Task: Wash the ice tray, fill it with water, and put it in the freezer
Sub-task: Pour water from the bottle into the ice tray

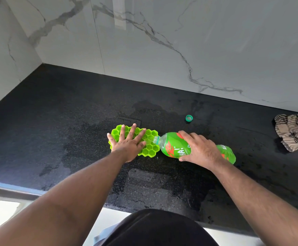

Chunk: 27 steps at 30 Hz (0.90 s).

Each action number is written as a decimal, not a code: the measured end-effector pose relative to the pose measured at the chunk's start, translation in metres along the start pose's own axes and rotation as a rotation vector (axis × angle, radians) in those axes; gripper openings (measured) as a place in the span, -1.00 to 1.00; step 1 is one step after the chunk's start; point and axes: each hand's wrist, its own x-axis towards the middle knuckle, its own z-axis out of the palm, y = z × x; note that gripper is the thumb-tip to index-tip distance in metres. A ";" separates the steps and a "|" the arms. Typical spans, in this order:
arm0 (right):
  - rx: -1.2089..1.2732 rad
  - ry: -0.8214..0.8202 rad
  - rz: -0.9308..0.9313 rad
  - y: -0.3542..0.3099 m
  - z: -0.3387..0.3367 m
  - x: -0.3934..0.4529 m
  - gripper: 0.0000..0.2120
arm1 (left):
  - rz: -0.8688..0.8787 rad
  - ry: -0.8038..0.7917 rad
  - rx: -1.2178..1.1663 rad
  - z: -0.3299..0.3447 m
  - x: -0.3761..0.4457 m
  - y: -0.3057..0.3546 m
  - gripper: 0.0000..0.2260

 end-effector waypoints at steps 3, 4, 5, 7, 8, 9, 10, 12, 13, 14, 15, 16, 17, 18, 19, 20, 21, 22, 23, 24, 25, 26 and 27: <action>0.002 -0.007 -0.002 0.000 0.000 -0.001 -0.07 | 0.008 -0.005 -0.021 0.000 0.000 -0.001 -0.50; 0.005 -0.010 -0.001 0.001 0.000 -0.001 -0.07 | 0.010 -0.008 -0.027 0.000 0.000 -0.001 -0.51; 0.005 -0.009 -0.001 0.001 0.000 -0.001 -0.07 | 0.010 -0.008 -0.030 0.000 0.000 -0.001 -0.51; -0.002 -0.006 0.001 0.000 0.001 -0.001 -0.07 | 0.007 -0.003 -0.031 0.000 -0.001 -0.001 -0.52; -0.005 -0.008 -0.002 0.000 0.002 -0.001 -0.07 | 0.005 0.001 -0.030 0.000 -0.001 -0.002 -0.53; -0.012 -0.011 -0.006 0.000 0.002 -0.002 -0.07 | 0.006 0.004 -0.031 0.000 -0.002 -0.001 -0.53; -0.020 -0.013 -0.011 0.000 0.002 -0.002 -0.07 | 0.007 0.006 -0.033 0.000 -0.003 -0.001 -0.54; -0.031 -0.013 -0.022 0.000 0.002 -0.002 -0.07 | 0.010 0.003 -0.044 -0.001 -0.002 -0.001 -0.55; -0.035 -0.010 -0.025 0.000 0.002 -0.003 -0.07 | 0.010 0.002 -0.049 -0.002 -0.002 -0.001 -0.55; -0.040 -0.009 -0.028 -0.001 0.002 -0.003 -0.07 | 0.009 0.000 -0.053 -0.002 -0.002 -0.001 -0.55; -0.046 -0.009 -0.031 -0.001 0.002 -0.003 -0.07 | 0.007 -0.004 -0.057 -0.003 -0.002 -0.001 -0.56; -0.049 -0.011 -0.034 -0.001 0.002 -0.003 -0.06 | 0.004 -0.009 -0.061 -0.003 -0.002 -0.001 -0.56; -0.047 -0.012 -0.034 -0.001 0.002 -0.003 -0.06 | 0.003 -0.014 -0.065 -0.003 -0.001 -0.001 -0.56; -0.043 -0.014 -0.032 -0.001 0.002 -0.003 -0.06 | 0.003 -0.019 -0.065 -0.004 -0.001 -0.002 -0.56; -0.040 -0.014 -0.031 0.000 0.001 -0.003 -0.06 | 0.004 -0.023 -0.065 -0.004 -0.001 -0.002 -0.56; -0.038 -0.015 -0.031 0.000 0.001 -0.003 -0.06 | 0.004 -0.026 -0.067 -0.004 0.000 -0.002 -0.56; -0.035 -0.016 -0.032 0.000 0.002 -0.002 -0.06 | 0.006 -0.028 -0.069 -0.005 0.000 -0.002 -0.56; -0.030 -0.018 -0.031 0.000 0.002 -0.002 -0.06 | 0.008 -0.030 -0.072 -0.005 0.000 -0.002 -0.56; -0.026 -0.019 -0.030 0.000 0.002 -0.002 -0.06 | 0.009 -0.032 -0.076 -0.005 0.001 -0.003 -0.56; -0.023 -0.018 -0.030 0.000 0.002 -0.002 -0.06 | 0.010 -0.033 -0.081 -0.006 0.001 -0.004 -0.56; -0.023 -0.018 -0.030 0.000 0.002 -0.001 -0.06 | 0.010 -0.035 -0.086 -0.005 0.001 -0.004 -0.56; -0.025 -0.019 -0.029 0.000 0.002 -0.001 -0.06 | 0.011 -0.037 -0.090 -0.005 0.002 -0.004 -0.56; -0.026 -0.020 -0.026 0.000 0.001 -0.001 -0.06 | 0.011 -0.038 -0.091 -0.005 0.002 -0.004 -0.55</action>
